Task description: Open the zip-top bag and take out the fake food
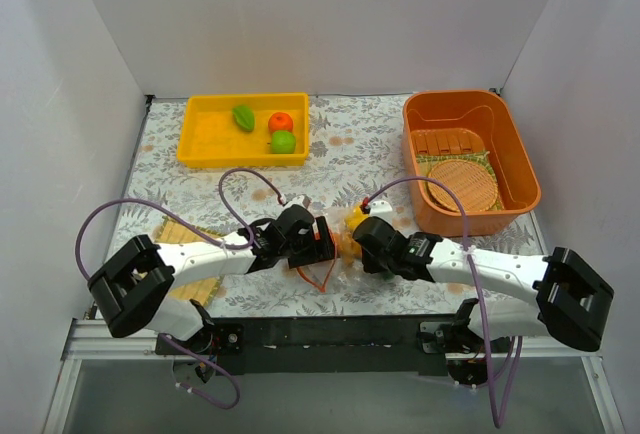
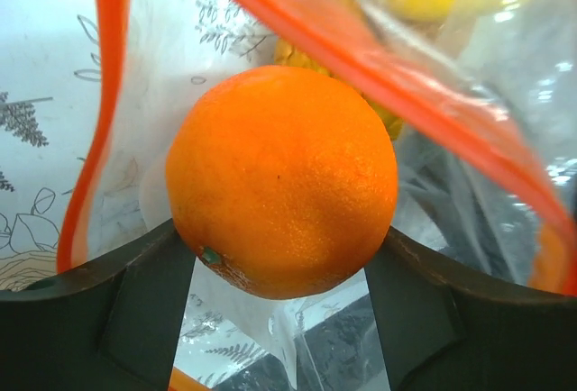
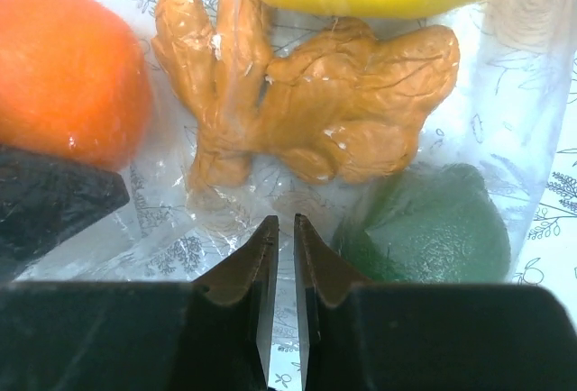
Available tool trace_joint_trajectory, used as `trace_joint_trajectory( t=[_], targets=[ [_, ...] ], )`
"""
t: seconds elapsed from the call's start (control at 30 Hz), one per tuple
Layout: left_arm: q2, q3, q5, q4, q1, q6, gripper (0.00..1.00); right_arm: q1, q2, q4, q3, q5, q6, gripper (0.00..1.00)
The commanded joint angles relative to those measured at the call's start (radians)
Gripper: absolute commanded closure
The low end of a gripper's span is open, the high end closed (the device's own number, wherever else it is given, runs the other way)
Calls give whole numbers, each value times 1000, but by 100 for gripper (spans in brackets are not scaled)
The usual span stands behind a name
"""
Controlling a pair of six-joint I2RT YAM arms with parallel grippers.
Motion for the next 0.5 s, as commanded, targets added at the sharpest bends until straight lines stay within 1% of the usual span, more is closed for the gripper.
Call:
trace_joint_trajectory(
  t=[0.0,0.07,0.2,0.33,0.43,0.47],
  targets=[
    [-54,58,-74,-56,-4,27,51,-17,-32,18,-15,3,-17,80],
    [-72,64,-99,-99,-4,27,51,-25,-37,9,-17,5,-20,80],
    [-117,99,-232,-218,-1,7,57,-34,-53,1,-17,5,-27,80],
    [-169,137,-272,-281,3,12,58,-38,-69,-16,-15,3,-40,80],
    [-190,174,-332,-376,8,-33,60,-43,-76,-26,-12,3,-49,80],
    [-199,182,-354,-437,9,-43,60,-43,-79,-27,-12,0,-53,80]
  ],
)
